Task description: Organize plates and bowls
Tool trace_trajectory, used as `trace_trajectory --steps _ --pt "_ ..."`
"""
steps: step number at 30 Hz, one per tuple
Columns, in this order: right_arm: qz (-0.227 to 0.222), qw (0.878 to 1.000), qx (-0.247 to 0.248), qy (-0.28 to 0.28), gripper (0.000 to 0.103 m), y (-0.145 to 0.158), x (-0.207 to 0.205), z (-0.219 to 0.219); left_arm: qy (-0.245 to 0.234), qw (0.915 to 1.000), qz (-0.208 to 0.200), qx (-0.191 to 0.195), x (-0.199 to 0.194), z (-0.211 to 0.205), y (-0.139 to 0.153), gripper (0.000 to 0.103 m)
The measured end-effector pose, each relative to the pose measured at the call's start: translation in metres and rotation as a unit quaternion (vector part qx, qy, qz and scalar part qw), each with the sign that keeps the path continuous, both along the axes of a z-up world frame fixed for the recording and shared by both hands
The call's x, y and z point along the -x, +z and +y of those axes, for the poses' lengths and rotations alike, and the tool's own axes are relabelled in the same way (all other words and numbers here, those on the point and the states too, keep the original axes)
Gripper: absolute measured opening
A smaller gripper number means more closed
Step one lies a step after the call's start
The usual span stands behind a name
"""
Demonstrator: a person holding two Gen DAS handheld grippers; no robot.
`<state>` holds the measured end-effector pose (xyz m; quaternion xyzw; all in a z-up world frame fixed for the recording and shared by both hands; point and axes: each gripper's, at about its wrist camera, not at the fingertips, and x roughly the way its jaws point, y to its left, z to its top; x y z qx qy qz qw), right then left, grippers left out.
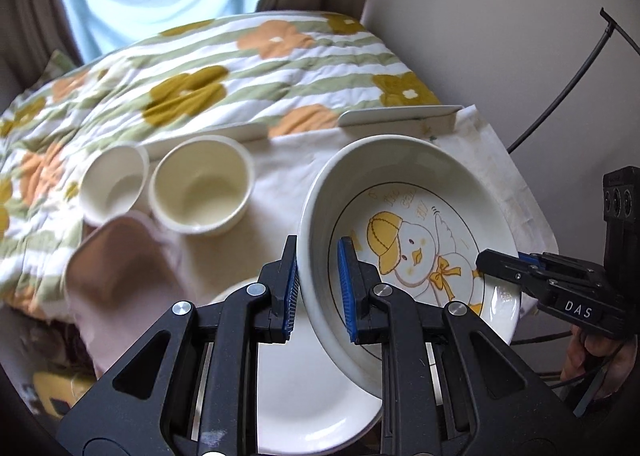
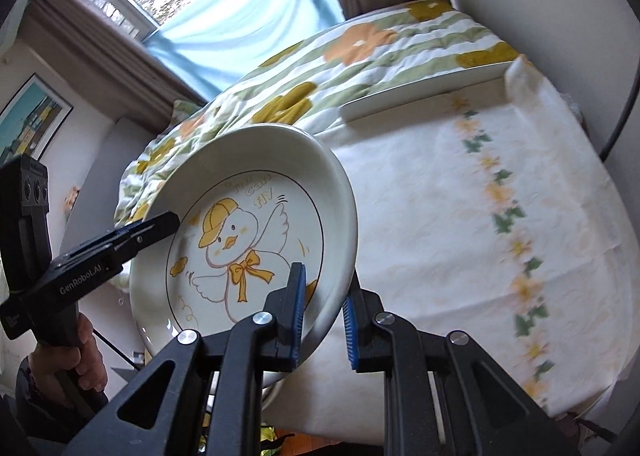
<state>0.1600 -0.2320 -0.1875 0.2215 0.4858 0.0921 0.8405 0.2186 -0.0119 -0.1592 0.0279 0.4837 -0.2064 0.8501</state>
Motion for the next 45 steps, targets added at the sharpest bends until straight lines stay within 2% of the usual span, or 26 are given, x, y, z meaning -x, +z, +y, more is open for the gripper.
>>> trace_trajectory --steps 5,11,18,26,36,41,45 --pt "0.01 0.999 0.001 0.036 0.016 -0.01 0.012 0.034 0.037 0.999 0.024 0.006 0.032 0.046 -0.019 0.016" --pt "0.031 0.995 0.014 0.091 0.016 -0.034 0.013 0.068 0.085 0.9948 0.054 0.012 0.057 0.077 -0.052 0.016" --pt "0.04 0.988 0.043 0.144 0.016 -0.054 -0.003 0.086 0.126 0.9894 0.07 0.02 0.067 0.092 -0.085 0.016" --pt "0.043 0.983 0.065 0.167 0.016 -0.063 -0.01 0.095 0.139 0.9871 0.079 0.017 0.068 0.092 -0.108 0.016" --pt "0.043 0.981 0.073 0.176 0.016 -0.065 -0.011 0.094 0.139 0.9871 0.078 -0.017 0.065 0.08 -0.117 0.016" --pt "0.042 0.98 0.078 0.18 0.016 -0.066 -0.011 0.097 0.13 0.9877 0.063 -0.059 0.067 0.07 -0.117 0.017" --pt "0.039 0.979 0.081 0.184 0.016 -0.067 -0.011 0.098 0.118 0.9856 0.042 -0.113 0.068 0.057 -0.117 0.018"
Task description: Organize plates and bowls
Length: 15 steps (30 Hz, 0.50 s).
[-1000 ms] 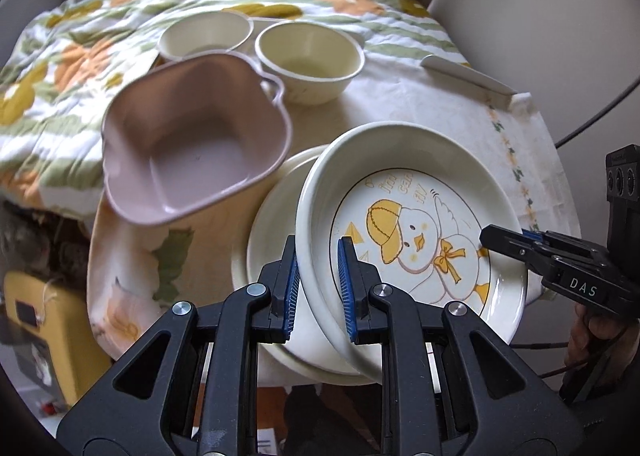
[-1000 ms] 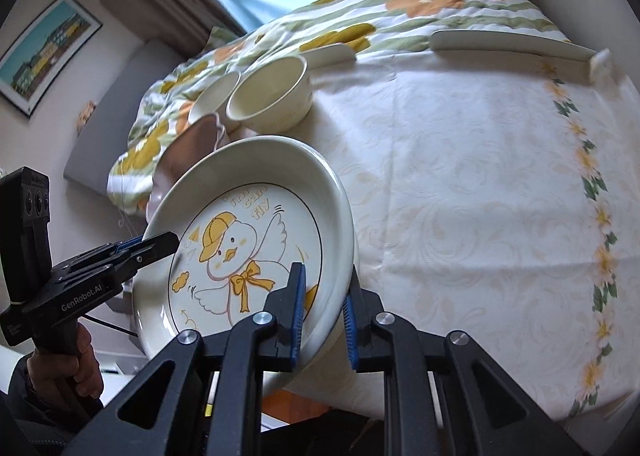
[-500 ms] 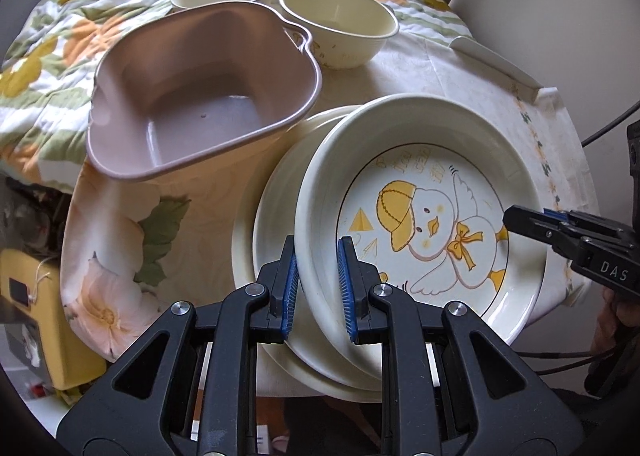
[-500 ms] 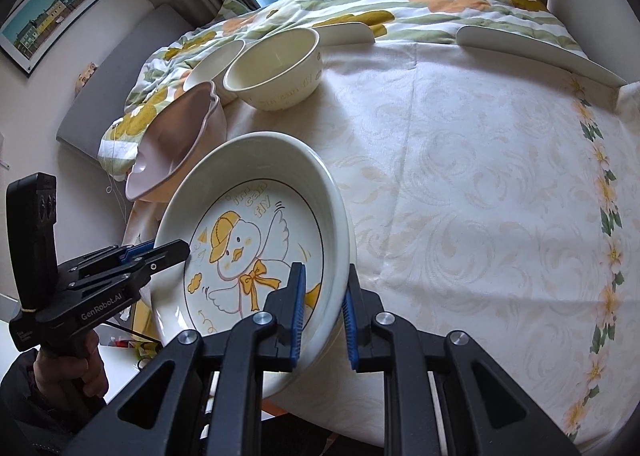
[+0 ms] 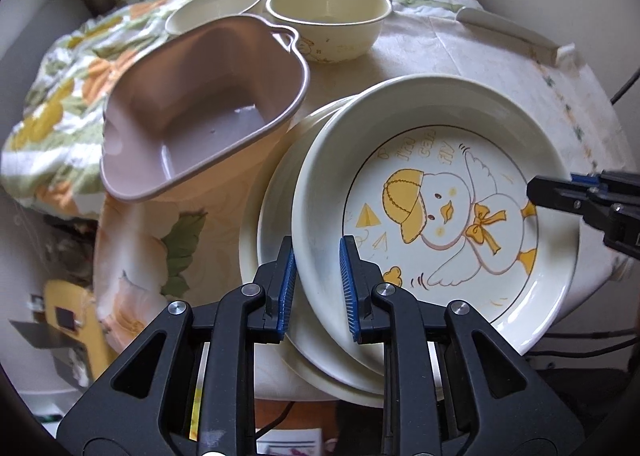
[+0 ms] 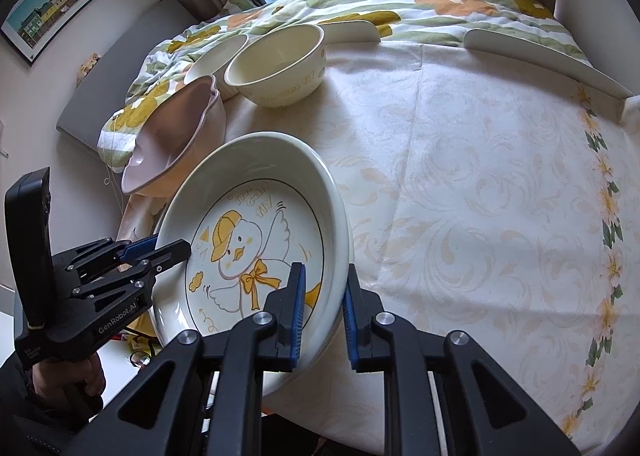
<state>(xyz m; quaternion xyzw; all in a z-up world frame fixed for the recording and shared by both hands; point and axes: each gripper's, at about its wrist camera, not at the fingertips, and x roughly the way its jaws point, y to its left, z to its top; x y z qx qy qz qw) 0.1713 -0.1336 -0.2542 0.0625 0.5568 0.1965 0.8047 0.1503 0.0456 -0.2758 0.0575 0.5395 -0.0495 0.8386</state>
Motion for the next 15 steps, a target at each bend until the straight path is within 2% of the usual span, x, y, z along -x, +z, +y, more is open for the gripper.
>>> trace_trajectory --steps 2,6,15 --pt "-0.001 1.0 0.003 0.003 0.016 0.0 0.0 0.001 -0.01 0.9993 -0.01 -0.035 0.002 -0.007 0.0 0.018" --pt "-0.007 1.0 0.02 0.017 0.016 0.0 0.0 0.007 -0.012 0.9968 -0.019 -0.076 0.003 -0.012 -0.001 0.018" --pt "-0.036 0.994 0.087 0.052 0.016 -0.001 0.002 0.023 -0.018 0.9926 -0.027 -0.117 0.008 -0.017 0.001 0.018"
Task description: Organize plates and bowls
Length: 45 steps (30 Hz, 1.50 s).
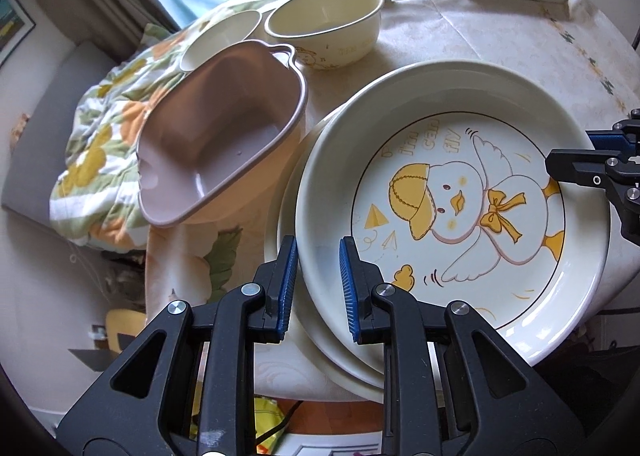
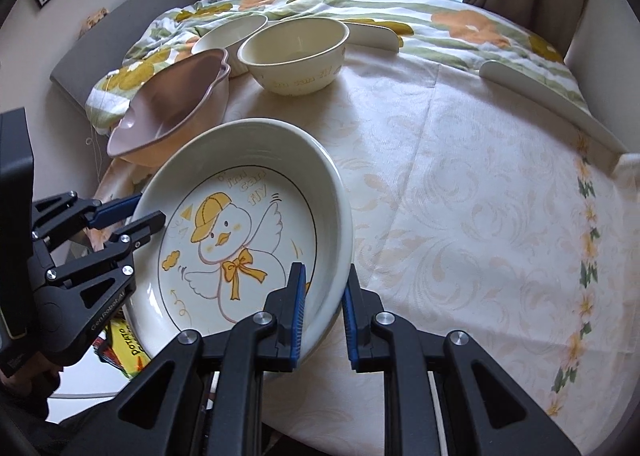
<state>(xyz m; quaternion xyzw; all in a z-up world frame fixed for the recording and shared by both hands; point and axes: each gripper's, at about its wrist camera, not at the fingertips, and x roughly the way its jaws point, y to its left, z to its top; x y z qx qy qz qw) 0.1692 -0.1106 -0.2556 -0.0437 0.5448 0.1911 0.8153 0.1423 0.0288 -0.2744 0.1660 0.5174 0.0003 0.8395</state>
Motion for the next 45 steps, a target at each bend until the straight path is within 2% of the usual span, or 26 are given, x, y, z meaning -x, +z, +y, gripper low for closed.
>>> trace_trajectory --steps 9,20,23,25,31,32,33,34,35,36,37,38,41,45 --pt "-0.011 1.0 0.02 0.006 0.016 -0.001 -0.001 0.005 0.004 0.9998 -0.009 -0.019 0.003 -0.001 0.003 0.018" --pt "-0.01 1.0 0.016 0.007 0.016 -0.002 -0.002 0.007 0.01 0.9999 -0.005 -0.006 0.0 0.003 0.004 0.018" --pt "-0.003 1.0 0.006 0.002 0.016 -0.001 -0.004 0.004 0.018 0.9998 0.005 0.008 -0.003 0.006 0.006 0.018" --pt "0.008 1.0 -0.01 -0.005 0.016 0.001 -0.007 -0.001 0.029 0.9993 0.003 0.022 -0.004 0.012 0.016 0.018" --pt "-0.004 0.997 -0.072 -0.008 0.016 0.04 -0.022 -0.015 0.094 0.992 -0.059 0.061 0.0 0.05 0.071 0.021" --pt "-0.004 0.996 -0.084 -0.005 0.018 0.046 -0.026 -0.015 0.108 0.9889 -0.07 0.073 0.0 0.058 0.08 0.021" --pt "-0.002 0.995 -0.101 0.001 0.034 0.053 -0.03 -0.013 0.122 0.9862 -0.078 0.081 -0.002 0.066 0.086 0.023" --pt "0.0 0.993 -0.117 0.007 0.05 0.058 -0.034 -0.012 0.138 0.983 -0.083 0.089 -0.004 0.075 0.09 0.033" --pt "-0.002 0.991 -0.131 0.012 0.087 0.063 -0.038 -0.009 0.154 0.9795 -0.086 0.098 -0.008 0.085 0.093 0.071" --pt "-0.006 0.989 -0.143 0.019 0.102 0.067 -0.042 -0.005 0.168 0.976 -0.09 0.105 -0.01 0.093 0.093 0.094" --pt "-0.01 0.988 -0.151 0.027 0.102 0.07 -0.046 0.0 0.179 0.9724 -0.103 0.109 -0.01 0.1 0.094 0.102" --pt "-0.011 0.987 -0.155 0.033 0.102 0.072 -0.05 0.006 0.191 0.9684 -0.11 0.117 -0.011 0.109 0.093 0.103" --pt "0.004 0.989 -0.138 0.055 0.102 0.069 -0.064 0.031 0.21 0.9636 -0.08 0.145 -0.021 0.131 0.082 0.102" --pt "0.004 0.99 -0.124 0.067 0.102 0.059 -0.079 0.065 0.212 0.9572 -0.06 0.187 -0.031 0.152 0.065 0.102"
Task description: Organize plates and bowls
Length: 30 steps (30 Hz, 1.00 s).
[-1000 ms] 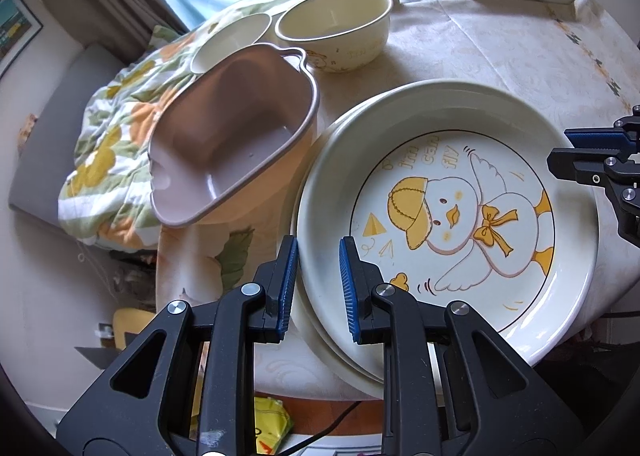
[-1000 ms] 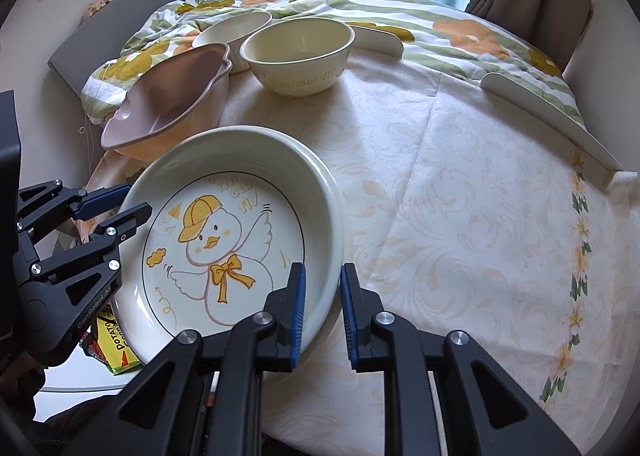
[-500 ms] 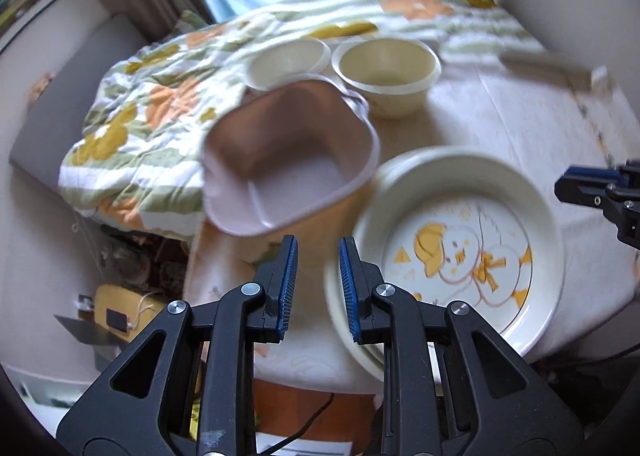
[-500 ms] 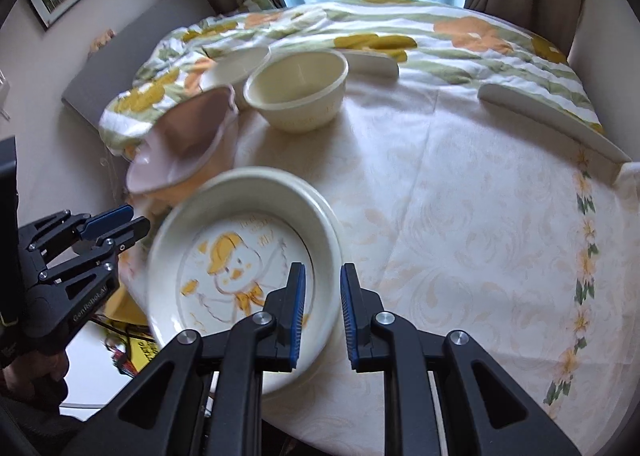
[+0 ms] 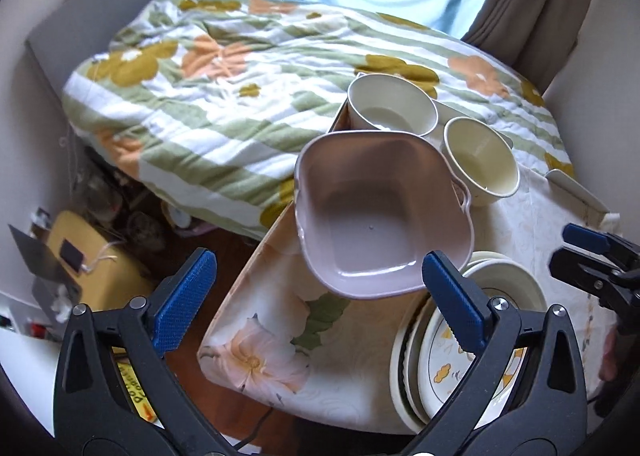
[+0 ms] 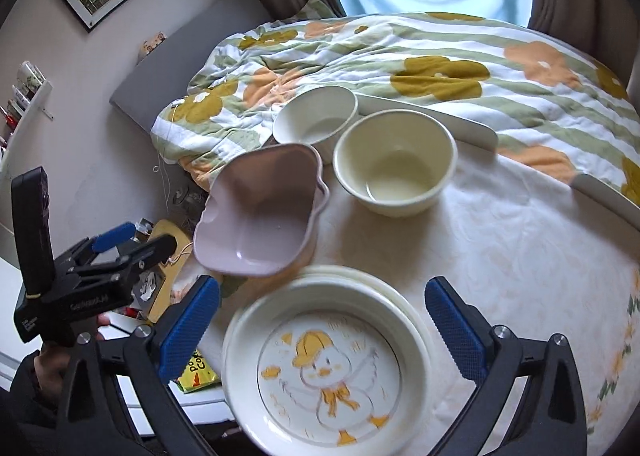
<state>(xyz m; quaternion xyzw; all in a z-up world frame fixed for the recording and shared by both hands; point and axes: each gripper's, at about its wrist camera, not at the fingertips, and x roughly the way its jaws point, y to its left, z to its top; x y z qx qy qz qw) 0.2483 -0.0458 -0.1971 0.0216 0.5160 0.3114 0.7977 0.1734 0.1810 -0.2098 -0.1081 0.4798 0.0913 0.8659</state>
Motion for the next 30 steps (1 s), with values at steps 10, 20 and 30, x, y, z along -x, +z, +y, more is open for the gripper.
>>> trace_trajectory --steps 10,20,30 --pt "0.075 0.996 0.036 -0.013 0.083 -0.056 -0.047 0.055 -0.035 0.9904 0.057 0.121 -0.046 0.027 -0.058 0.074" --pt "0.099 0.993 0.062 0.002 0.014 -0.086 -0.06 0.08 -0.062 0.9849 0.095 0.13 -0.068 0.036 -0.09 0.01" --pt "0.071 0.996 0.057 0.006 0.014 -0.073 -0.047 0.085 -0.079 0.992 0.067 0.072 -0.053 0.03 -0.059 0.01"
